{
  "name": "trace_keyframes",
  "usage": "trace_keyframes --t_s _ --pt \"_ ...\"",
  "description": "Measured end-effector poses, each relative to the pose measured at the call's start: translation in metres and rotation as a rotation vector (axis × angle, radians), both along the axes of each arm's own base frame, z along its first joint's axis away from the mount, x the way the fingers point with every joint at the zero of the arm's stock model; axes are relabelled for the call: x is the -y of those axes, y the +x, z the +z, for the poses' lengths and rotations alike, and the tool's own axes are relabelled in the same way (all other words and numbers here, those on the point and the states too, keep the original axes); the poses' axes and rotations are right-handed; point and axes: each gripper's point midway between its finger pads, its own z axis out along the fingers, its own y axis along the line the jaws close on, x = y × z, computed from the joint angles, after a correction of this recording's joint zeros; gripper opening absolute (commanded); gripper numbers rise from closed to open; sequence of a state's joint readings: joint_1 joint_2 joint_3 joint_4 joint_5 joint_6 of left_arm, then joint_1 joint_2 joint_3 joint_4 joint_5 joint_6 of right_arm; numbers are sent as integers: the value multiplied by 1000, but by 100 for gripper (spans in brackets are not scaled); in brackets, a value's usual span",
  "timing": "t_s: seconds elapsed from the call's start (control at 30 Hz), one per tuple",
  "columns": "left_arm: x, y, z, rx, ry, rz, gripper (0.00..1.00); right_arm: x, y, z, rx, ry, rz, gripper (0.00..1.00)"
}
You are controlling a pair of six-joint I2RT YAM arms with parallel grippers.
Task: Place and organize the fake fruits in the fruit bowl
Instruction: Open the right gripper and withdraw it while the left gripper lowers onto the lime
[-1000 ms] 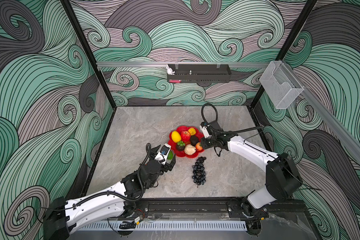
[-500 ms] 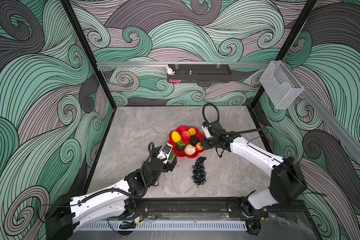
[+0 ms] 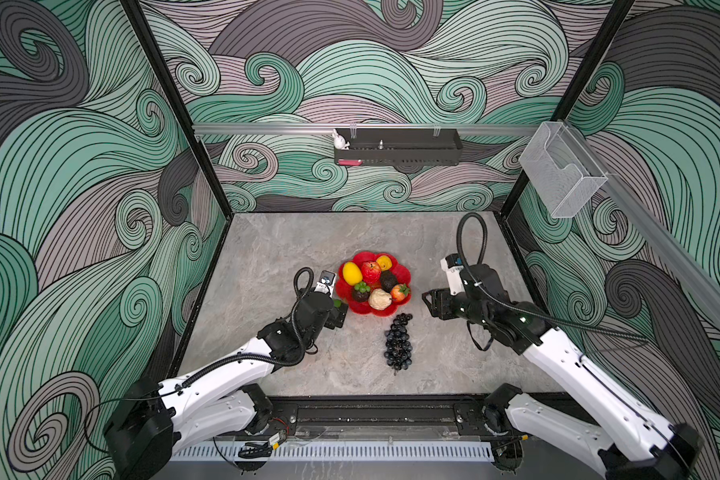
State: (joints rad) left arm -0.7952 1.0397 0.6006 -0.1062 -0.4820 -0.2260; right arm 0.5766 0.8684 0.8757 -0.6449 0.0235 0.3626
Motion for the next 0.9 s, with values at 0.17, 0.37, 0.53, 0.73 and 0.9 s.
trace_keyframes --t_s 0.17,0.37,0.53,0.73,0.9 --pt "-4 -4 -1 -92 -37 69 93 18 -26 -1 27 84 -52 78" --pt "-7 -15 -31 -248 -20 129 93 31 -40 -41 -24 144 -140 80" --pt "1 -18 -54 -367 -16 151 93 31 -43 -47 -37 166 -152 85" --pt "15 -12 -72 -458 -33 179 92 31 -47 -36 25 226 -137 85" --pt "17 -8 -91 -540 -31 222 88 33 -52 -40 46 248 -131 84"
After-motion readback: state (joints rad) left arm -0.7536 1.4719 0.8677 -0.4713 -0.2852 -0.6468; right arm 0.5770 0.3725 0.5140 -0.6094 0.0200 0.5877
